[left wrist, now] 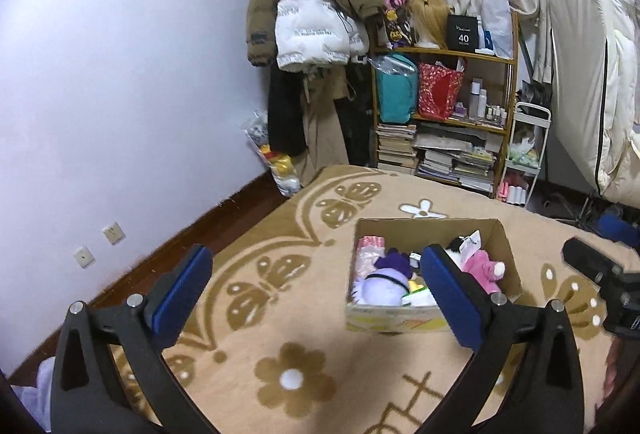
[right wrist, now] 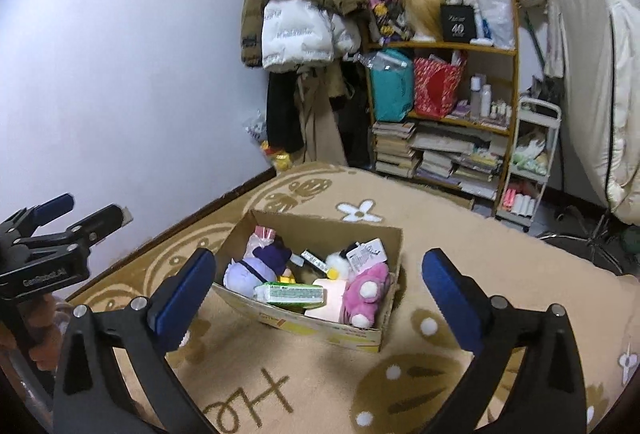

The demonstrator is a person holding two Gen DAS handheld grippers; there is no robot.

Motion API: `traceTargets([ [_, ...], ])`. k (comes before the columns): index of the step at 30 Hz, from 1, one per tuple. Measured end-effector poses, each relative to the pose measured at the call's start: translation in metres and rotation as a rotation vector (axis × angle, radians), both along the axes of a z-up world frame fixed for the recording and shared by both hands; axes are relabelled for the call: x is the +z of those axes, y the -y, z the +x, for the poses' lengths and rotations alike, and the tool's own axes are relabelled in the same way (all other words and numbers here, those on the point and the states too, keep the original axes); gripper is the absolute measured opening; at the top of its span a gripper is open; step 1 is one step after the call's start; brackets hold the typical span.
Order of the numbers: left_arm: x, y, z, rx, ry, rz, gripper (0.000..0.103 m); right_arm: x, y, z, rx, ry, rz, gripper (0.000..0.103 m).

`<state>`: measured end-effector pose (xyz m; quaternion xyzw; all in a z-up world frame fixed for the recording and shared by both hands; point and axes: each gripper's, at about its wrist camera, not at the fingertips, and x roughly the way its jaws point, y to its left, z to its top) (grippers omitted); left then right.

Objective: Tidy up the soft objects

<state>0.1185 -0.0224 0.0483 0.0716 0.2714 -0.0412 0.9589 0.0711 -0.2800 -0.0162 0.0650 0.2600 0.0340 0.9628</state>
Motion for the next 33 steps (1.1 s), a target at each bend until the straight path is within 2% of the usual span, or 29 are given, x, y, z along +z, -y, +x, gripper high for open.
traceTargets([
  [5, 0.011, -0.015, -0.03, 0.018, 0.042, 0.038, 0.103, 0.016, -0.001, -0.027, -0.022, 0.05, -0.004, 0.103],
  [11, 0.017, -0.032, -0.067, 0.045, 0.117, 0.018, 0.103, 0.025, 0.0, -0.06, -0.02, 0.14, 0.045, 0.103],
  [16, 0.018, -0.045, -0.095, 0.056, 0.175, -0.01, 0.103, 0.025, -0.006, -0.085, -0.015, 0.205, 0.028, 0.103],
  [21, 0.015, -0.048, -0.113, 0.062, 0.218, 0.009, 0.103, 0.017, -0.01, -0.097, -0.022, 0.203, 0.024, 0.103],
  [24, 0.01, -0.049, -0.119, 0.061, 0.217, 0.03, 0.103, 0.007, -0.01, -0.104, -0.029, 0.2, 0.014, 0.103],
  [33, -0.01, -0.053, -0.129, 0.073, 0.232, 0.064, 0.103, -0.033, -0.007, -0.113, -0.072, 0.171, -0.026, 0.103],
])
